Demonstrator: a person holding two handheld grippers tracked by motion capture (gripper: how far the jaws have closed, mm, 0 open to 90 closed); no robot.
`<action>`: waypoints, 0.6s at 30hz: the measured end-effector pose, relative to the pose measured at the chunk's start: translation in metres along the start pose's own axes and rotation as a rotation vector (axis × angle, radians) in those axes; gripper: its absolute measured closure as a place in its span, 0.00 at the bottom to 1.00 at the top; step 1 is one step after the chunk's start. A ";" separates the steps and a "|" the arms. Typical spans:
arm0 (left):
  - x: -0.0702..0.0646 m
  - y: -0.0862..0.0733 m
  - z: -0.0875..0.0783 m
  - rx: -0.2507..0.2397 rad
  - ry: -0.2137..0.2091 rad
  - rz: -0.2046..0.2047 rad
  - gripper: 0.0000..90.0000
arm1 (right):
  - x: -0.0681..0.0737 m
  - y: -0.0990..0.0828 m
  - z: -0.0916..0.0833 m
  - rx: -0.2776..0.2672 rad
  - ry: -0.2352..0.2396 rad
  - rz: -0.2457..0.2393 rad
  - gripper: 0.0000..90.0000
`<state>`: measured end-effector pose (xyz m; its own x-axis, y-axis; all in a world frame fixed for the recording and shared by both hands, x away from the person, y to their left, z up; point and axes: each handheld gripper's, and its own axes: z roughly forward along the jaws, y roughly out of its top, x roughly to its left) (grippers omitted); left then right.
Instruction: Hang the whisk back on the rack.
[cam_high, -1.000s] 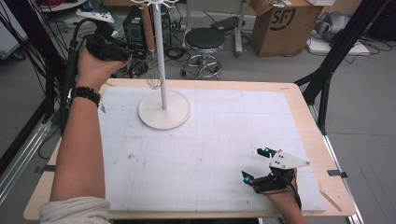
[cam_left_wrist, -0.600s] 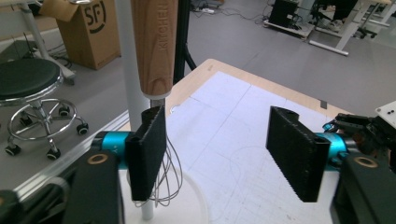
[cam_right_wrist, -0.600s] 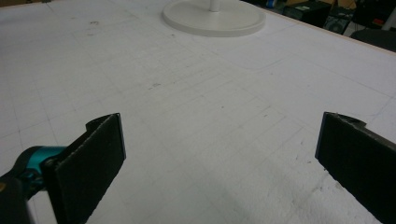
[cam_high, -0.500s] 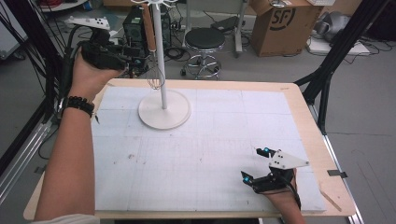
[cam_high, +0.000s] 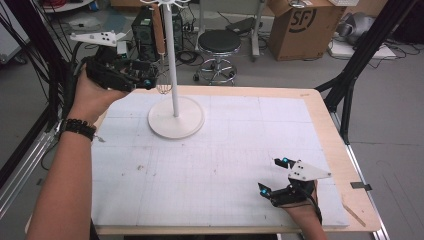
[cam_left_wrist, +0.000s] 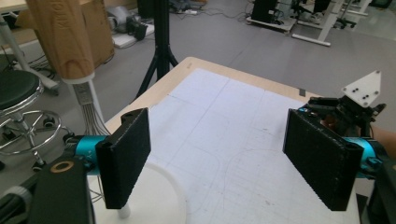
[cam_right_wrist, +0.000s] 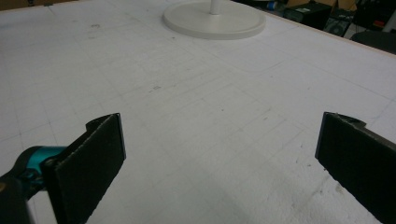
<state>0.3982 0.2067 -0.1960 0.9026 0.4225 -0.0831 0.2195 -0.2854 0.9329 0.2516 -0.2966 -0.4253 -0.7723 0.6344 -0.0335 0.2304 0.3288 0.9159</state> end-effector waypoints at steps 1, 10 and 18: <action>-0.002 -0.001 0.000 -0.002 -0.007 0.009 0.25 | 0.000 0.000 0.000 0.000 0.002 -0.001 0.01; -0.018 -0.014 0.003 -0.008 -0.018 0.028 0.15 | 0.000 0.000 0.001 0.003 0.002 -0.003 0.01; -0.030 -0.029 0.009 0.004 -0.017 0.042 0.11 | 0.001 0.000 0.001 0.002 0.005 -0.001 0.01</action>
<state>0.3682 0.1942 -0.2237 0.9171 0.3954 -0.0500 0.1828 -0.3058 0.9344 0.2515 -0.2954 -0.4253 -0.7753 0.6308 -0.0329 0.2303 0.3308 0.9152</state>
